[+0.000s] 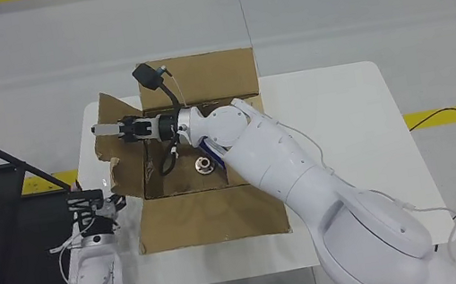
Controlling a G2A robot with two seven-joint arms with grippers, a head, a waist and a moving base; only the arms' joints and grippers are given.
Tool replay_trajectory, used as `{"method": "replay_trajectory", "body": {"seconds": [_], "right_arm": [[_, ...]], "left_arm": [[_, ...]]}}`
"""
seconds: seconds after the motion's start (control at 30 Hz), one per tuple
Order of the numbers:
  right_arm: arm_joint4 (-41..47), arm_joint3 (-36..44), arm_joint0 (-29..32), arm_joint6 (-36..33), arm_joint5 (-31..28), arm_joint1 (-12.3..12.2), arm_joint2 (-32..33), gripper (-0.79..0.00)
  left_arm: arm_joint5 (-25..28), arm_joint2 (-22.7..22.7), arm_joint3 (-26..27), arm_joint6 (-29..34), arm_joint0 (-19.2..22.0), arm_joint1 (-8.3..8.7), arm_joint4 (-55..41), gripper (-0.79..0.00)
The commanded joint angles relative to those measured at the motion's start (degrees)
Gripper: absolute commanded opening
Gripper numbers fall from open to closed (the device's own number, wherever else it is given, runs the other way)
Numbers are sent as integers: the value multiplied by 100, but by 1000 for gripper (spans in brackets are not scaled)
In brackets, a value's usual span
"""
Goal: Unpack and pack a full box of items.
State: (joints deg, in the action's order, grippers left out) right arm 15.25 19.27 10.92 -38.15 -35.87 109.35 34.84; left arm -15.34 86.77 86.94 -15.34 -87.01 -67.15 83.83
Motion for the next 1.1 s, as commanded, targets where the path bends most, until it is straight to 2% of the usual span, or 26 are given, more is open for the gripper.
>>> {"method": "replay_trajectory", "body": {"seconds": [0.0, 0.23, 0.6, 0.8, 1.07], "right_arm": [[0, 0, 0, 0, 0, 0, 0, 0], [0, 0, 0, 0, 0, 0, 0, 0], [0, 0, 0, 0, 0, 0, 0, 0], [0, 0, 0, 0, 0, 0, 0, 0], [0, 0, 0, 0, 0, 0, 0, 0]], "left_arm": [[-169, 21, -123, 0, 70, -12, 87, 0], [-517, 185, -248, 122, 141, -33, 310, 0], [-781, 365, -384, 313, 165, -59, 704, 0], [-593, 313, -433, 414, 134, -80, 841, 0], [-897, 220, -850, 686, 395, -134, 1160, 0]]}}
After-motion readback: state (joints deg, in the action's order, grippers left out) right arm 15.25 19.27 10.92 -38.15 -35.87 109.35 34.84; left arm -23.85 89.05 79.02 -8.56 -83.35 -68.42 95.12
